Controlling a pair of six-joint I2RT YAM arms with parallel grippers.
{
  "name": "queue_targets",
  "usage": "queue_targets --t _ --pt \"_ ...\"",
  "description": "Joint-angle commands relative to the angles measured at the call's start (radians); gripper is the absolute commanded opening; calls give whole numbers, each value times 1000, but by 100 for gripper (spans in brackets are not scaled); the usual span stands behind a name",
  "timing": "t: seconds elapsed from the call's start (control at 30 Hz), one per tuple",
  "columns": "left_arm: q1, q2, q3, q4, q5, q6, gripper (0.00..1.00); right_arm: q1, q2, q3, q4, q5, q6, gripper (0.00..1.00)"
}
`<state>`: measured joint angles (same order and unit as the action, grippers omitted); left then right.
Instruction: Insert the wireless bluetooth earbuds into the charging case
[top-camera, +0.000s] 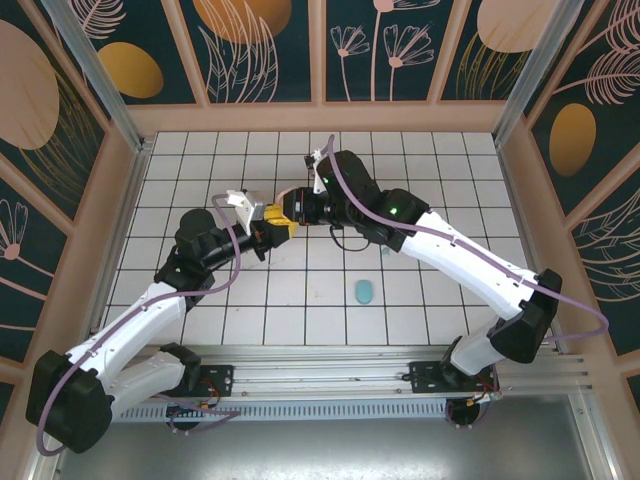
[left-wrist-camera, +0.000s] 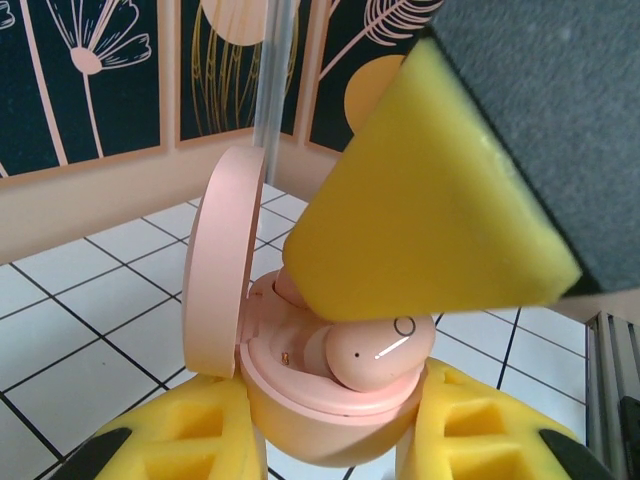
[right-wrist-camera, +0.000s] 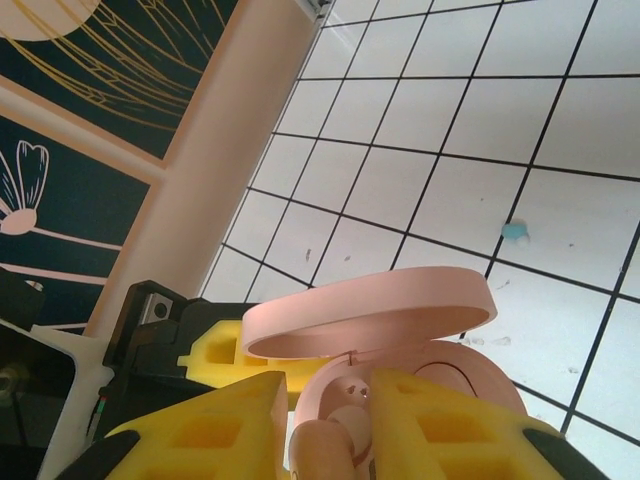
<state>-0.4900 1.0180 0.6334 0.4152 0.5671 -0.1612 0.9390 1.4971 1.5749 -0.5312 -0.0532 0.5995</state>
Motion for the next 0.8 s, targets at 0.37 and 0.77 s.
queue_targets --t 0.37,0.77 --pt "3 -6 25 -9 46 17 0 -7 -35 84 -122 -64 -223 30" --pt "2 30 79 -100 176 9 0 -102 -40 176 -302 -287 -520 37"
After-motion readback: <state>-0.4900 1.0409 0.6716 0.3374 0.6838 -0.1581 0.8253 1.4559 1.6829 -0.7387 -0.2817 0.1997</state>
